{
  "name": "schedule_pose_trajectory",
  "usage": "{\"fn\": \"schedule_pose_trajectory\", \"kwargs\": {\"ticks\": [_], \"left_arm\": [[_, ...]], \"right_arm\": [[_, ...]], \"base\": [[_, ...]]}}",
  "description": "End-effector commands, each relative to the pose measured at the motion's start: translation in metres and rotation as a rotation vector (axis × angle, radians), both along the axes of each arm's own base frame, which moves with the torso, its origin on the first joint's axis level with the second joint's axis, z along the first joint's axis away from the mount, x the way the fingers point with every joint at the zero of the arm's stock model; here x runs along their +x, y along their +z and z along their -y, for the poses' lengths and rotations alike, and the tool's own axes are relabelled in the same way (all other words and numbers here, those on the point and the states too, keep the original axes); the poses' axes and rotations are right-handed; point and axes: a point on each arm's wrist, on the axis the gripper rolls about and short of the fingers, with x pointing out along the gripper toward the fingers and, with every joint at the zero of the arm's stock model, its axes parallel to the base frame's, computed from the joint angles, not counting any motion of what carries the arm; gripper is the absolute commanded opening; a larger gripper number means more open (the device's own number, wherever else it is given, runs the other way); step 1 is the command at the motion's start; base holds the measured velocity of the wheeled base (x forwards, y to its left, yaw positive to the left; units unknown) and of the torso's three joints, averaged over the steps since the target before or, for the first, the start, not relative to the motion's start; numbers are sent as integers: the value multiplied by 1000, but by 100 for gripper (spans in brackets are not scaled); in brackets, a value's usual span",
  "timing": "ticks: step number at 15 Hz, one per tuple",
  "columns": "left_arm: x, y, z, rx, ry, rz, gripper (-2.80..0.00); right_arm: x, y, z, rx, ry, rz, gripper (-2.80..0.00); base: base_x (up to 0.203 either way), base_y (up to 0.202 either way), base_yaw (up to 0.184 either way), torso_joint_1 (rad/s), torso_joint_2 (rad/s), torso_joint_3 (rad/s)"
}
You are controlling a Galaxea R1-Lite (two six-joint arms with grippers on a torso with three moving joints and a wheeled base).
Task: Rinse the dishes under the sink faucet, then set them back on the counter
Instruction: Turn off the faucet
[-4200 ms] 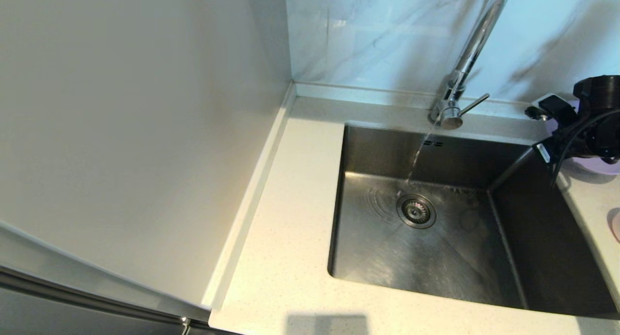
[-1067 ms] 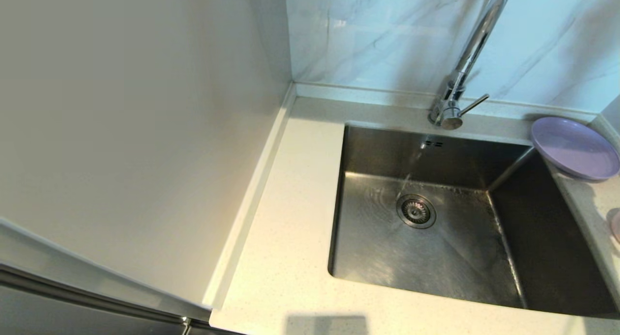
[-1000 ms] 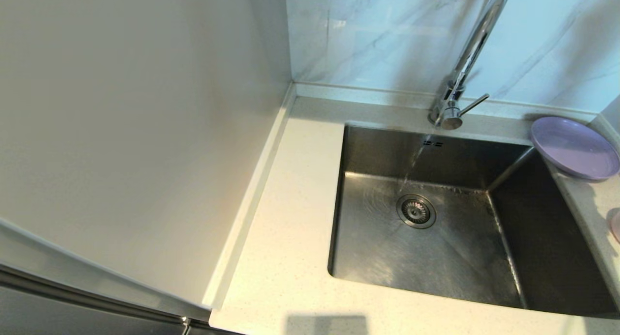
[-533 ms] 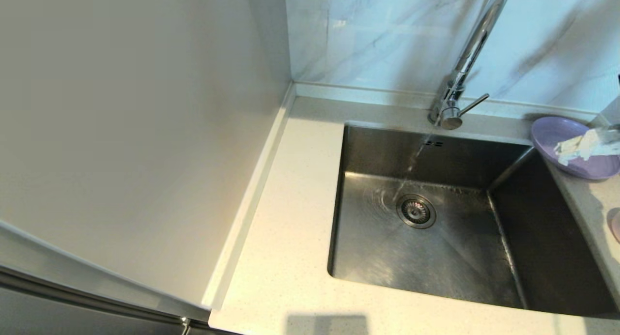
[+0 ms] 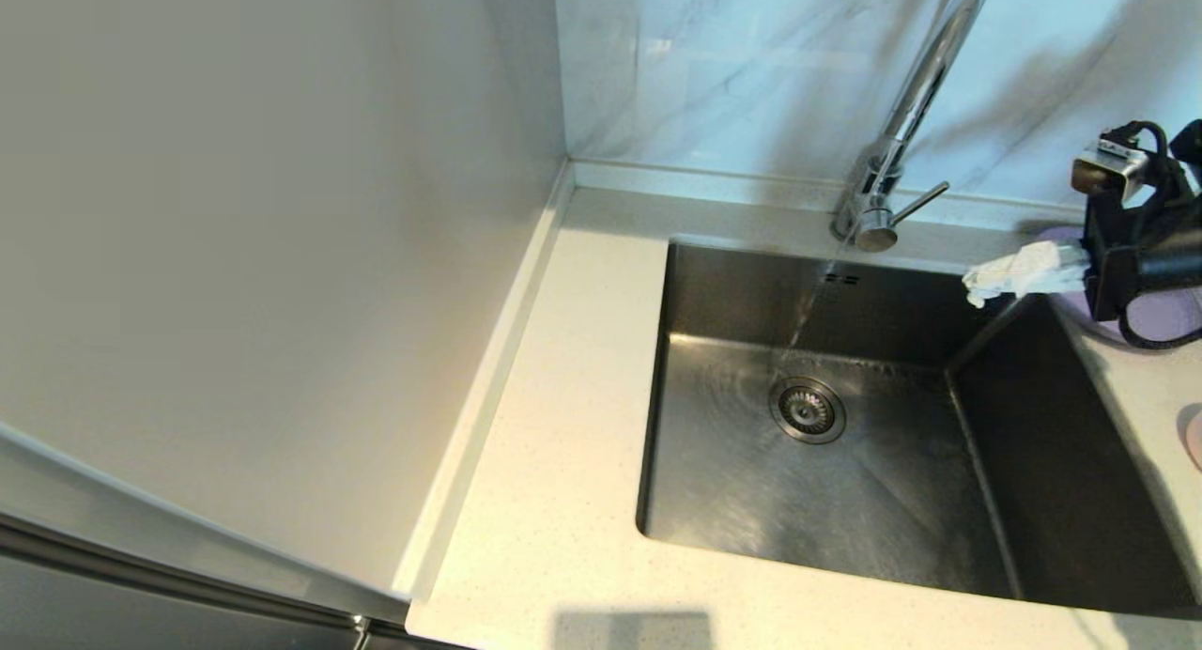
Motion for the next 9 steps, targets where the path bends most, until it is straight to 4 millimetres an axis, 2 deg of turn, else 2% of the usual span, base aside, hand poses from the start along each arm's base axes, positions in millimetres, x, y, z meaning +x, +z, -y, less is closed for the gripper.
{"fn": "schedule_pose_trajectory", "kwargs": {"ticks": [1,5,9], "left_arm": [[0,0,0,0,0,0,-280],[0,0,0,0,0,0,-280],[0,0,0,0,0,0,-280]], "right_arm": [[25,-12,-8,-38,24,51,-280],[47,-11,1,-146,-51,204,-280],[69,0,5,-113,-209,277,-280]], "base": [[0,0,0,0,0,0],[0,0,0,0,0,0],[0,0,0,0,0,0]]}}
